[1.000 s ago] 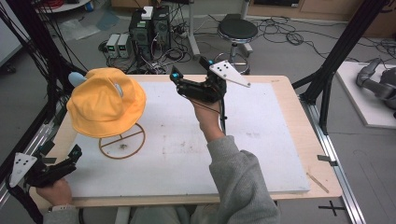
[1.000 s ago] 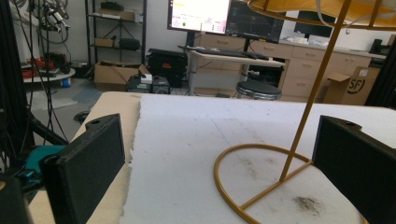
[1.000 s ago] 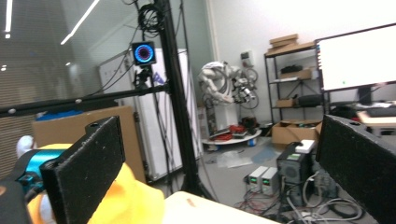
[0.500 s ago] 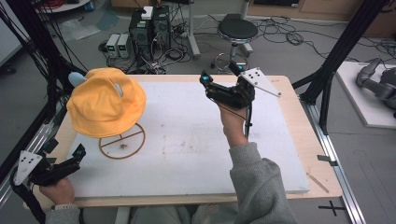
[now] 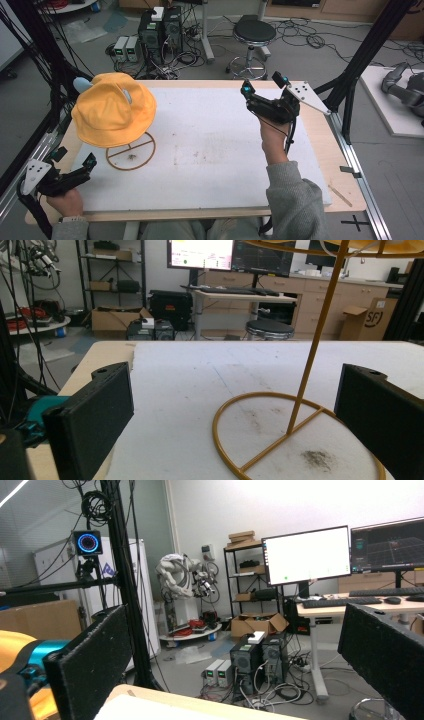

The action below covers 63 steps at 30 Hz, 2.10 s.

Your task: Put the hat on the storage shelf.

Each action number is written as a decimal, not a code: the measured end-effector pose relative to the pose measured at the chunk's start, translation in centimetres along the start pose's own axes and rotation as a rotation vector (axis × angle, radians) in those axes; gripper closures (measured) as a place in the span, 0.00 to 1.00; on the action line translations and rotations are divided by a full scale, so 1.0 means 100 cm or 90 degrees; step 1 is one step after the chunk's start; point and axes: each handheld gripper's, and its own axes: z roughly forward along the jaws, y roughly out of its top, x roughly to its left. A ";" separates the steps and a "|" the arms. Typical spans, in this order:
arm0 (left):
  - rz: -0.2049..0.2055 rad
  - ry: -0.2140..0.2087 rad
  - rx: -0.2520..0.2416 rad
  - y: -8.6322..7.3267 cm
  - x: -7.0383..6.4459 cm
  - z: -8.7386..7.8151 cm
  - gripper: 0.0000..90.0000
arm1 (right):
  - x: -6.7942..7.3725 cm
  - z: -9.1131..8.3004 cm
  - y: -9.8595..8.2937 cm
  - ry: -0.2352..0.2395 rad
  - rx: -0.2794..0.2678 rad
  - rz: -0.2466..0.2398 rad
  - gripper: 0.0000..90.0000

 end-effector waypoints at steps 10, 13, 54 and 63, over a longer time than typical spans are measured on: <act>0.002 0.001 -0.001 0.000 -0.001 0.001 0.03 | -0.019 -0.025 0.000 -0.027 0.003 -0.005 0.01; 0.005 0.000 0.000 0.001 -0.002 0.001 0.03 | -0.026 -0.032 -0.002 -0.036 0.004 -0.007 0.01; 0.007 0.000 0.004 0.000 -0.003 0.003 0.03 | -0.069 -0.071 -0.064 -0.101 0.062 0.022 0.01; 0.006 0.000 0.004 -0.001 -0.003 0.003 0.03 | -0.070 -0.071 -0.066 -0.100 0.063 0.021 0.01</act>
